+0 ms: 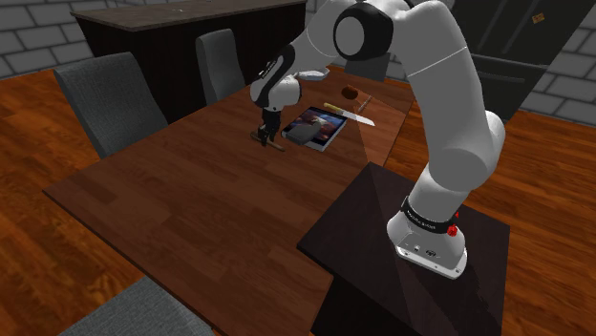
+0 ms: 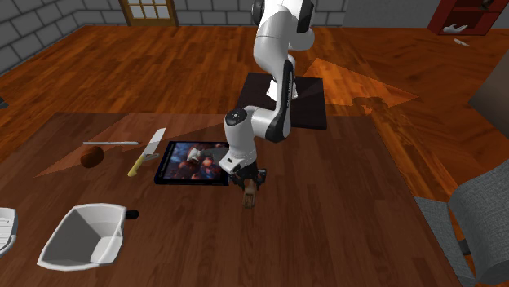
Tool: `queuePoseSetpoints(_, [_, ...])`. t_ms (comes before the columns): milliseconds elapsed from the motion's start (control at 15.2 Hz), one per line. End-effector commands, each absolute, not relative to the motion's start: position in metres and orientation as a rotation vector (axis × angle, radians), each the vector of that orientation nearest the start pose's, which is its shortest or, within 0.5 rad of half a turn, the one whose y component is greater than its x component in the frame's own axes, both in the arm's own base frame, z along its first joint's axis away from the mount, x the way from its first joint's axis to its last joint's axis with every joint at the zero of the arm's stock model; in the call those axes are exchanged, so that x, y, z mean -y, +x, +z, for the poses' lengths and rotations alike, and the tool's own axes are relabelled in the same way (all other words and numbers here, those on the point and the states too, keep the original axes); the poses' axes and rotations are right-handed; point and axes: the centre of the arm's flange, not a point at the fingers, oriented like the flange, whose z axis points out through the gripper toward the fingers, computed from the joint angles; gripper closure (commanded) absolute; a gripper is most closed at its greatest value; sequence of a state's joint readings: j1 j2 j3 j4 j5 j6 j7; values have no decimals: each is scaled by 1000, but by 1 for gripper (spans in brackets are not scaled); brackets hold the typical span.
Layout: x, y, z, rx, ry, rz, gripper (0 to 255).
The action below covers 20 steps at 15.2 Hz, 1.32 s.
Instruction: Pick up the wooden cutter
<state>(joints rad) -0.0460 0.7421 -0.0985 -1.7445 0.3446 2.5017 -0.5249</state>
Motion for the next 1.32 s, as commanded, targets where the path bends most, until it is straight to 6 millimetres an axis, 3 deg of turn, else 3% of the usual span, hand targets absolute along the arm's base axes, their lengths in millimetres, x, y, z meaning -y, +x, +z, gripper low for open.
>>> queuePoseSetpoints(0, [93, 657, 152, 199, -3007, -106, 255])
queuePoseSetpoints(462, [93, 658, 151, 199, -3007, -106, 255])
queuePoseSetpoints(1254, [93, 658, 215, 199, -3007, -106, 255])
